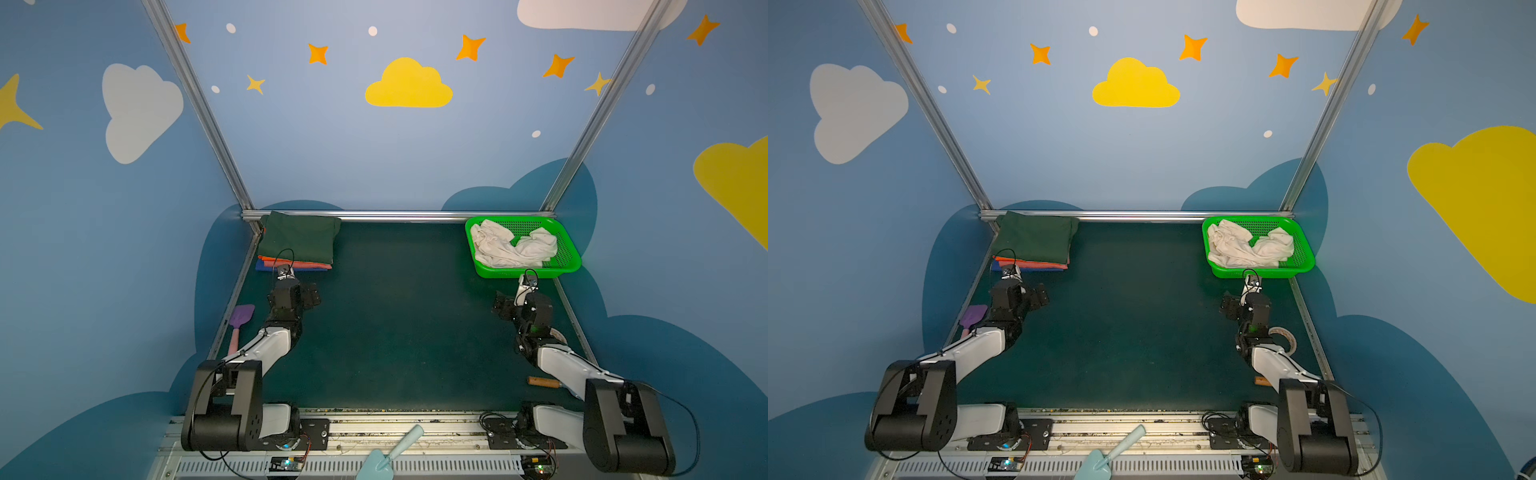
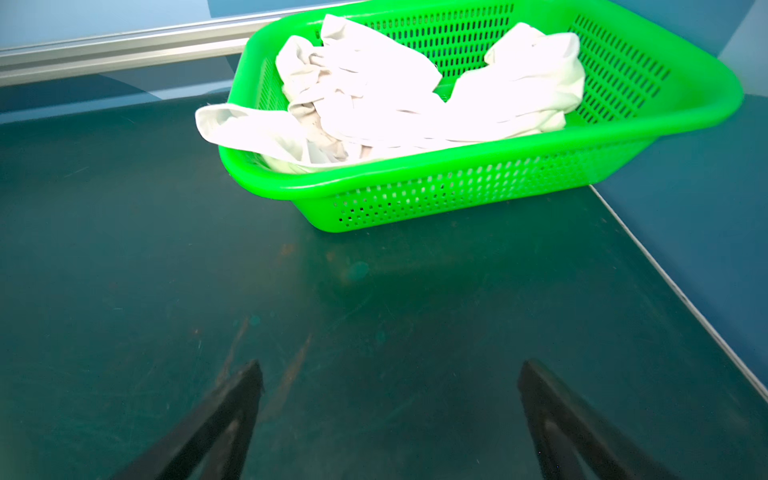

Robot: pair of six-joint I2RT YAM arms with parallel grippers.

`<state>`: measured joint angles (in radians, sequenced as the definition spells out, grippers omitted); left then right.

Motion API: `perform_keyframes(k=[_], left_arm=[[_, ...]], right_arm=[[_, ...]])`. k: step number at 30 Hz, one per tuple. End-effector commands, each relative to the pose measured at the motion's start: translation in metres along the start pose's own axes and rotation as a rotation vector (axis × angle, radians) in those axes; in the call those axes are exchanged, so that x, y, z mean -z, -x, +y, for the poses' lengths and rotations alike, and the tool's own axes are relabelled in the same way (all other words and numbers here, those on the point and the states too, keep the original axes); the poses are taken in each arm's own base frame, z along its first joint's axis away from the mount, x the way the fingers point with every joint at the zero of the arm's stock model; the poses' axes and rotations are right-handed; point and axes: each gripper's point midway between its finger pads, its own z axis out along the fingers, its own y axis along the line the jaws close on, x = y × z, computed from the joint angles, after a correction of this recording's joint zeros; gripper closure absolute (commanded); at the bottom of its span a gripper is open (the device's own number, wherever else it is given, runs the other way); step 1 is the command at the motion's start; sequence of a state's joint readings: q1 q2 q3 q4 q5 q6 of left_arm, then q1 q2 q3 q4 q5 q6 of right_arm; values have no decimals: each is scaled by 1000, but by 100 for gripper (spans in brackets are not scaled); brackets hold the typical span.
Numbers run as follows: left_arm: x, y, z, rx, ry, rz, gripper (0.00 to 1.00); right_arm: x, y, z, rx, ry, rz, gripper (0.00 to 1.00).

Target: Fold and stack the t-shirts

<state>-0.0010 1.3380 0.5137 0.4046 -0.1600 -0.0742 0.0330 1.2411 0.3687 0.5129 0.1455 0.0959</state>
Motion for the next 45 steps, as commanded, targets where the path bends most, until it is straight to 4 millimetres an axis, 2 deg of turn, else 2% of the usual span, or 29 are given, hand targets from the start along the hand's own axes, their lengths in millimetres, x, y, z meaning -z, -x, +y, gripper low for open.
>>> perform_keyframes(k=[1, 5, 7, 10, 14, 16, 18, 45], left_arm=[[-2, -2, -5, -25, -39, -59, 0], [-7, -18, -10, -34, -82, -80, 0], [-13, -25, -15, -53, -108, -73, 0], [-18, -26, -15, -60, -99, -45, 0], [-22, -27, -12, -45, -80, -23, 0], [-23, -27, -11, -37, -85, -16, 0], [-24, -27, -10, -34, -86, -16, 0], [-23, -27, -10, -33, -87, -17, 0]], right_arm=[[-2, 9, 5, 1, 29, -67, 3], [0, 15, 9, 18, 53, -122, 3], [-1, 15, 17, 47, 98, -119, 3], [-5, 11, 21, 78, 113, -131, 2], [-25, -5, 27, 93, 132, -105, 3], [-39, 1, 28, 93, 124, -102, 3], [-38, -3, 27, 97, 121, -30, 3], [-39, -4, 27, 96, 121, -35, 3]])
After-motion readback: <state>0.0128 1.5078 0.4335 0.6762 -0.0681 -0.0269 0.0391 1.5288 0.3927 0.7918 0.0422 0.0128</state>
